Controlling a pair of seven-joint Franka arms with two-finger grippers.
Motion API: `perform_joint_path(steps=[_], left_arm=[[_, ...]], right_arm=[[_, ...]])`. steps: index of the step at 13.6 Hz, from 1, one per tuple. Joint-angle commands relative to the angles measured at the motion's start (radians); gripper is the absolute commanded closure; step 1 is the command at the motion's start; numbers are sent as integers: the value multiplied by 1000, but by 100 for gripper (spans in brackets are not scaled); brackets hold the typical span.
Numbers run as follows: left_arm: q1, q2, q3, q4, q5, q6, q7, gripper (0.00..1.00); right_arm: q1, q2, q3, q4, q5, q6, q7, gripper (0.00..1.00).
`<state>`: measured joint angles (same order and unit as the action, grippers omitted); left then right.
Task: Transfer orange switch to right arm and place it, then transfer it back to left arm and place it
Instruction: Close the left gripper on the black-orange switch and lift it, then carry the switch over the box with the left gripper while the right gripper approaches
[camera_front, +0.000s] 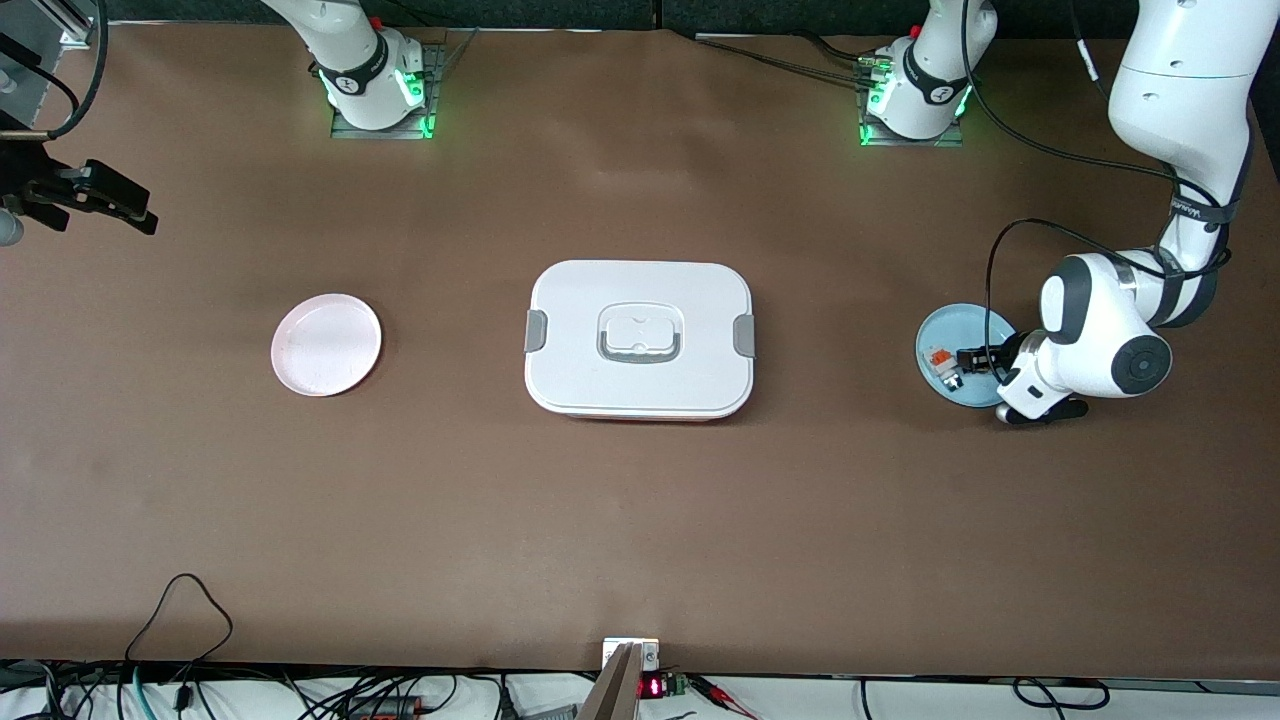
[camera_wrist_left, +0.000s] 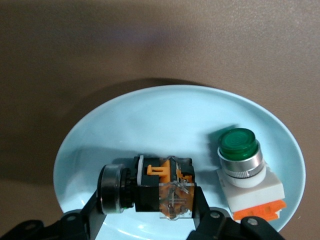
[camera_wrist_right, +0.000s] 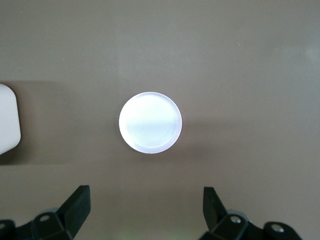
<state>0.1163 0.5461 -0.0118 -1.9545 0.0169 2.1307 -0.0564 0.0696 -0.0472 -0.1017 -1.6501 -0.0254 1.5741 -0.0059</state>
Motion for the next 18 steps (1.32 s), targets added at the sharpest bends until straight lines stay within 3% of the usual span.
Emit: perform_joint_path(steps=[1, 6, 8, 10, 14, 18], left_arm=[[3, -18, 3, 18, 15, -23, 4, 76], [3, -21, 0, 225, -9, -243, -9, 77], [-6, -49, 1, 279, -128, -325, -77, 78], [-9, -80, -40, 310, -156, -374, -243, 79], [-7, -95, -132, 391, -351, -428, -650, 82], [-9, -95, -198, 471, -530, -453, -1027, 91]], right_arm=[[1, 1, 2, 9, 12, -19, -3, 0], [1, 1, 3, 10, 6, -19, -12, 0], [12, -5, 16, 10, 10, -19, -11, 0], [19, -5, 19, 9, 10, -20, -2, 0], [21, 4, 17, 9, 24, -49, -2, 0], [55, 39, 17, -2, 143, -60, -6, 0]])
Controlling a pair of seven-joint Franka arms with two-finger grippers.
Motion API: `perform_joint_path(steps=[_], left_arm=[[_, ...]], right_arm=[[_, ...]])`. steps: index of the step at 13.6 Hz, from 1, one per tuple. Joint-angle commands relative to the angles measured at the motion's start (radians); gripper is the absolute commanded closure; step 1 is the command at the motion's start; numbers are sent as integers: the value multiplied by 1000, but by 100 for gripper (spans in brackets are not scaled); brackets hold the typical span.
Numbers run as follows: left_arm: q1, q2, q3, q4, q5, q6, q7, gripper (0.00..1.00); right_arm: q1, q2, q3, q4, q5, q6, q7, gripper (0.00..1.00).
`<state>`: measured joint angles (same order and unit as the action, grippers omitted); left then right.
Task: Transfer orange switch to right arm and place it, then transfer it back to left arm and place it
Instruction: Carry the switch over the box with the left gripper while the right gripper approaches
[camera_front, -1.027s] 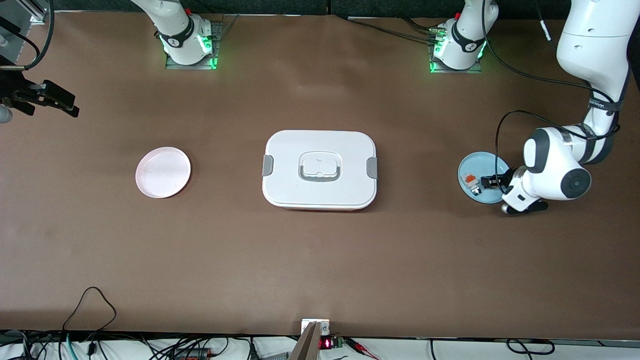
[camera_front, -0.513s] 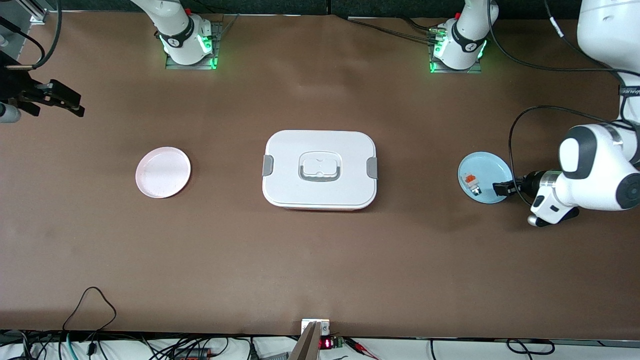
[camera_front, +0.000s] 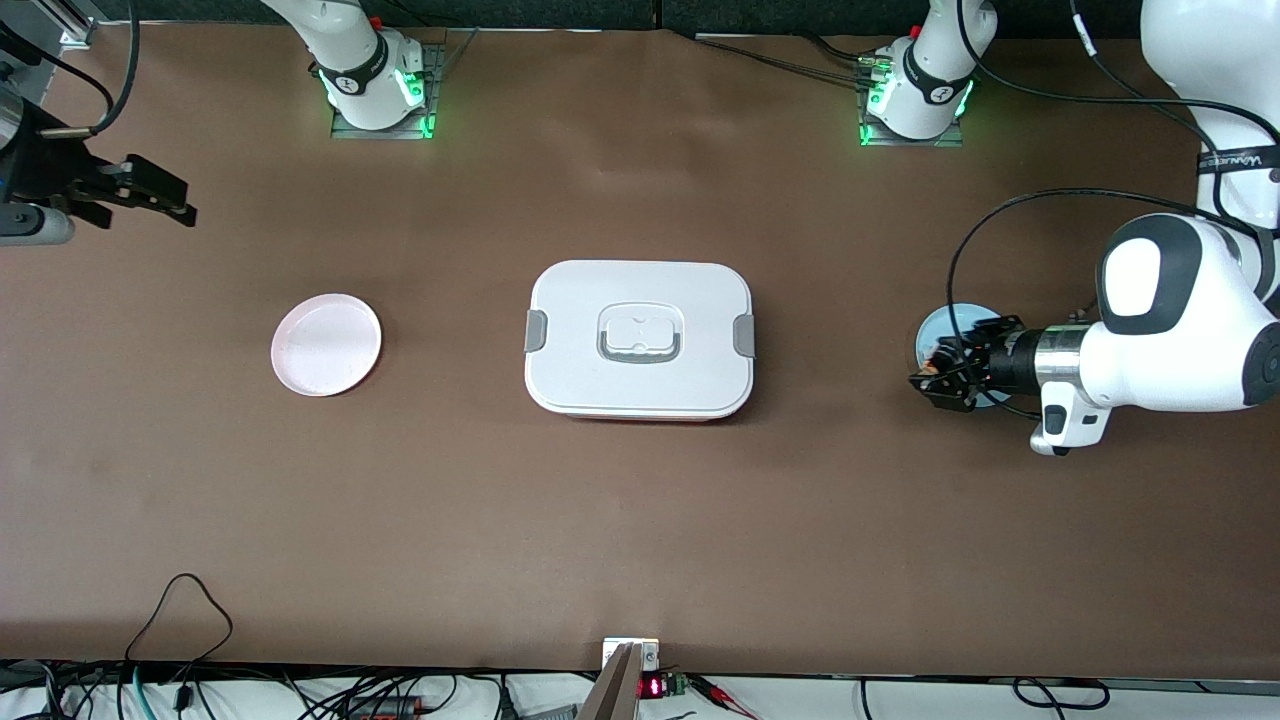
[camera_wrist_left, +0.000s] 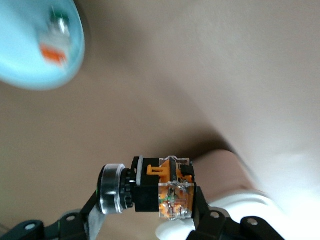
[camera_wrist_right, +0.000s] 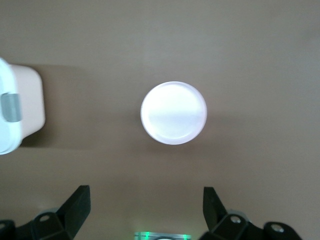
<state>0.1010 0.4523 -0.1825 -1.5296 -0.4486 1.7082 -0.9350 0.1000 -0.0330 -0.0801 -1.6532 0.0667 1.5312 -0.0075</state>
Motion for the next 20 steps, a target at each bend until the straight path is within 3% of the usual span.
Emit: perform_joint_path(steps=[1, 7, 13, 16, 20], left_arm=[[6, -1, -55, 72, -94, -30, -225, 91], [3, -1, -162, 189, -277, -18, -592, 93], [-131, 0, -218, 220, -329, 155, -797, 94], [-194, 0, -219, 230, -329, 241, -912, 94], [-302, 6, -216, 289, -317, 304, -1002, 94]], right_arm=[[29, 39, -3, 3, 94, -19, -14, 0], [63, 111, -3, -22, 336, 59, -14, 0], [58, 160, -3, -37, 775, 87, -16, 0], [90, 185, -3, -33, 876, 107, -19, 0], [179, 180, -3, -28, 889, 227, -2, 0]])
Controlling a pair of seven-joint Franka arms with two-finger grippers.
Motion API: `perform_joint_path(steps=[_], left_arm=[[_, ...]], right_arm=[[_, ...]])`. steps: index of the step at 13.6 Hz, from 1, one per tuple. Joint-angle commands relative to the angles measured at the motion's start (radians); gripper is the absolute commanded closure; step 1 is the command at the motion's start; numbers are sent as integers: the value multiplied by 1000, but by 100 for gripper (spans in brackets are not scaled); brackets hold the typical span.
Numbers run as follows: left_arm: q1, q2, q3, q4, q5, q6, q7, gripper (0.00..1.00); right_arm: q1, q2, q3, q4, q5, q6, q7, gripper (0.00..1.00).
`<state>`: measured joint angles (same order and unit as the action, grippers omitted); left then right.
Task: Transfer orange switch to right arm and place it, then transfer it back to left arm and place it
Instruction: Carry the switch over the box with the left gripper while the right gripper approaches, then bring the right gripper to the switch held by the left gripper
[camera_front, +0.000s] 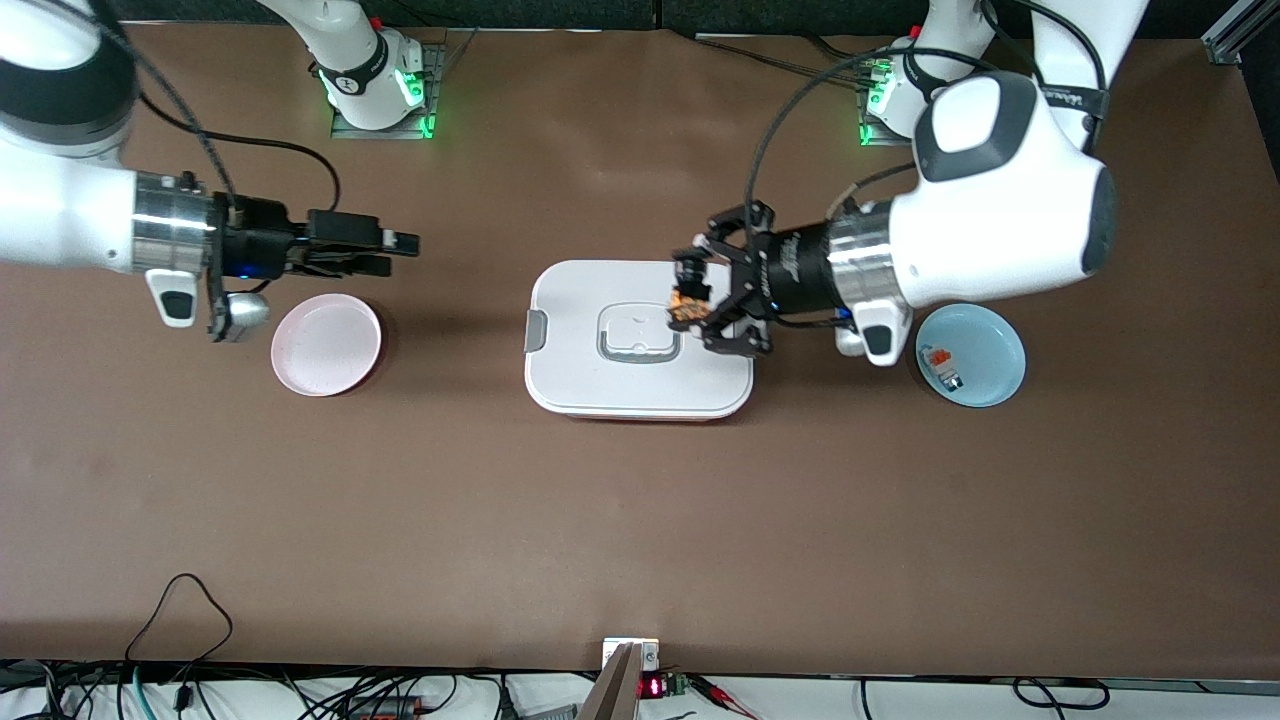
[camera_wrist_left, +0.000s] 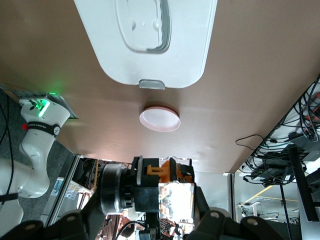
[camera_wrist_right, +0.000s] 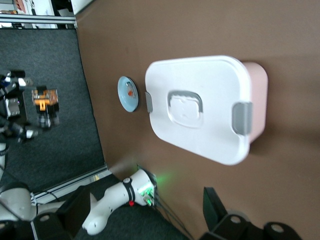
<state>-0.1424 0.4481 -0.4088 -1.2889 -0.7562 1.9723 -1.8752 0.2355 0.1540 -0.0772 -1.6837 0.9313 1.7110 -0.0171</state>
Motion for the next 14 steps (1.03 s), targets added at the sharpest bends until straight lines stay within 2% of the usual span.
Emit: perform_joint_path(steps=[1, 5, 11, 14], left_arm=[[-96, 12, 18, 52, -8, 77, -86, 94], [-144, 11, 19, 69, -6, 99, -134, 94], [-174, 12, 19, 103, -5, 102, -189, 94], [-183, 14, 16, 105, 24, 103, -197, 94]], right_arm=[[73, -5, -6, 2, 29, 76, 14, 0], [130, -2, -4, 39, 27, 99, 104, 0], [134, -4, 63, 99, 29, 142, 190, 0], [133, -5, 129, 102, 24, 212, 251, 0]])
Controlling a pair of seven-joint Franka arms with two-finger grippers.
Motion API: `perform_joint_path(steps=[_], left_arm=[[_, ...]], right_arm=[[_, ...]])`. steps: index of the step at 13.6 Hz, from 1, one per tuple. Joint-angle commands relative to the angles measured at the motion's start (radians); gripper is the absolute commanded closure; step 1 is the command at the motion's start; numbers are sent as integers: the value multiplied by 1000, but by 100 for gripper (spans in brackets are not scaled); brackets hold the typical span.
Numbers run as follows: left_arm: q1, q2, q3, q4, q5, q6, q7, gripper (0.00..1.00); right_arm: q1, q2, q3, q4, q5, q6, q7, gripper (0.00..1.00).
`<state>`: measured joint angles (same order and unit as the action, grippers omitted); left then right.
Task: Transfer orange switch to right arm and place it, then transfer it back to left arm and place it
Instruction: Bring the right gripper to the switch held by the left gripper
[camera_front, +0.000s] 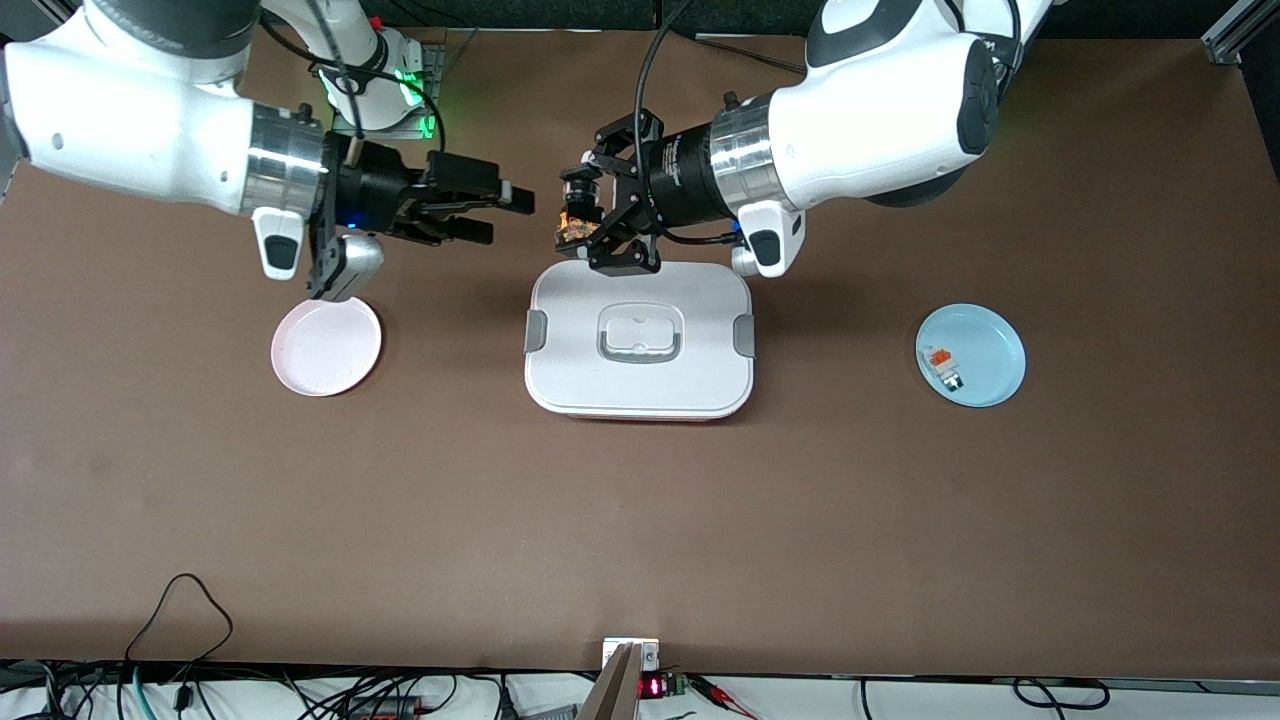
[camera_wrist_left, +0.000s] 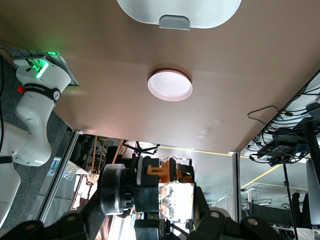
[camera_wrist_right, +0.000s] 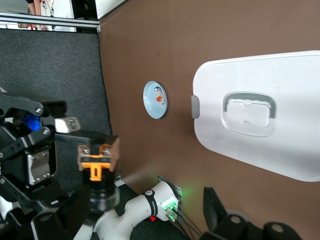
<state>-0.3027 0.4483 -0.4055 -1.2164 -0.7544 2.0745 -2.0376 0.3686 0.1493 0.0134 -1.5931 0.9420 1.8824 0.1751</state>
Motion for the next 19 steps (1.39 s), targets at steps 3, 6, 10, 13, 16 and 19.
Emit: perform_joint_path(steps=[3, 6, 10, 13, 16, 19], left_arm=[[-33, 13, 13, 31, 50, -2, -39, 94], [-33, 13, 13, 31, 53, -2, -43, 94], [-33, 13, 13, 29, 53, -2, -39, 94], [-33, 13, 13, 29, 53, -2, -38, 94], [-33, 13, 13, 29, 53, -2, -35, 94], [-33, 13, 13, 29, 53, -2, -35, 94]], right_arm=[[3, 1, 68, 38, 6, 64, 107, 0], [10, 4, 69, 39, 6, 76, 110, 0], [13, 26, 69, 38, 4, 90, 100, 0], [13, 41, 69, 38, 0, 92, 93, 0], [13, 41, 69, 33, -2, 93, 92, 14], [15, 39, 69, 33, -3, 93, 90, 60]])
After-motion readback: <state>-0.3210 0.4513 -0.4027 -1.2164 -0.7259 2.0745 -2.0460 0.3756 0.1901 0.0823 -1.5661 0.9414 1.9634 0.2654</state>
